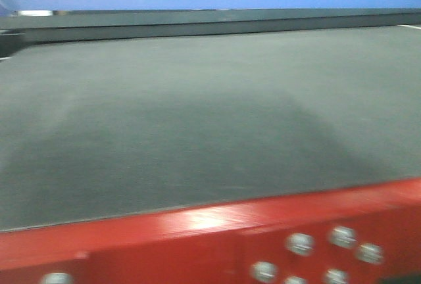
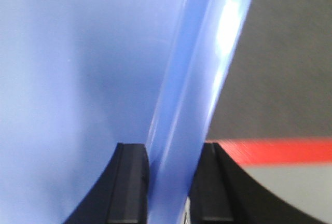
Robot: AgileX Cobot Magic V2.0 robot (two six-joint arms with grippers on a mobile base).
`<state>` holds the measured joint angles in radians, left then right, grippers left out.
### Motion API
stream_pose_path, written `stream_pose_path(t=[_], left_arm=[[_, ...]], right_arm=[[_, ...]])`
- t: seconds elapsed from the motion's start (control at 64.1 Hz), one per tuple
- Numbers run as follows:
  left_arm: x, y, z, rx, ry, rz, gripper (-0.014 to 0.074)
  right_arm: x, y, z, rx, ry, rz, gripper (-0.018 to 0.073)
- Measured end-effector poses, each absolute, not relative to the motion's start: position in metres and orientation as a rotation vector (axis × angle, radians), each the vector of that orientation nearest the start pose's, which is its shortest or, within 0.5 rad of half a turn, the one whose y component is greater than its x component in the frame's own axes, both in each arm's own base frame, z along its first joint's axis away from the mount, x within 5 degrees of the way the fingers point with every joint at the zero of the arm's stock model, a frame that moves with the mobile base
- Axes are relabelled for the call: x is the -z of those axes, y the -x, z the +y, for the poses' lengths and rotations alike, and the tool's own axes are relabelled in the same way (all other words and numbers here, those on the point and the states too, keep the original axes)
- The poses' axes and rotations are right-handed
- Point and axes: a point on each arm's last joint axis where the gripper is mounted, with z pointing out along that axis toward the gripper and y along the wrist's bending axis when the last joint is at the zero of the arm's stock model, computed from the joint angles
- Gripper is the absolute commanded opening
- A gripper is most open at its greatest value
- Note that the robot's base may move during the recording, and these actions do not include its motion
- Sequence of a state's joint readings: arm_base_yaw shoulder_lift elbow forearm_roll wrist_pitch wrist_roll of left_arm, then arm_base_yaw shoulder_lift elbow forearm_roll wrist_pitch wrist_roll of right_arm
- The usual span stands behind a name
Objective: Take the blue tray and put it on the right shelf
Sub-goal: 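Drive the base away from the table carrying the tray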
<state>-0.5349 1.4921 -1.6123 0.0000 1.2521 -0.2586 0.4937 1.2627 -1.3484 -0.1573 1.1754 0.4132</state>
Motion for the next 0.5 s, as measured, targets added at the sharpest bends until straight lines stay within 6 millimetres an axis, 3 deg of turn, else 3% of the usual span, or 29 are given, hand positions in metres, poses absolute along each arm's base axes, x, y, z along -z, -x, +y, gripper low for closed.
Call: stream_pose_path(t=[0.499], left_arm=[[-0.402, -0.2605, -0.1543, 0.275, -0.364, 2.618, -0.0048]], right_arm=[[-0.3929, -0.2203, 0.1036, -0.138, 0.129, 2.555, 0.0056]])
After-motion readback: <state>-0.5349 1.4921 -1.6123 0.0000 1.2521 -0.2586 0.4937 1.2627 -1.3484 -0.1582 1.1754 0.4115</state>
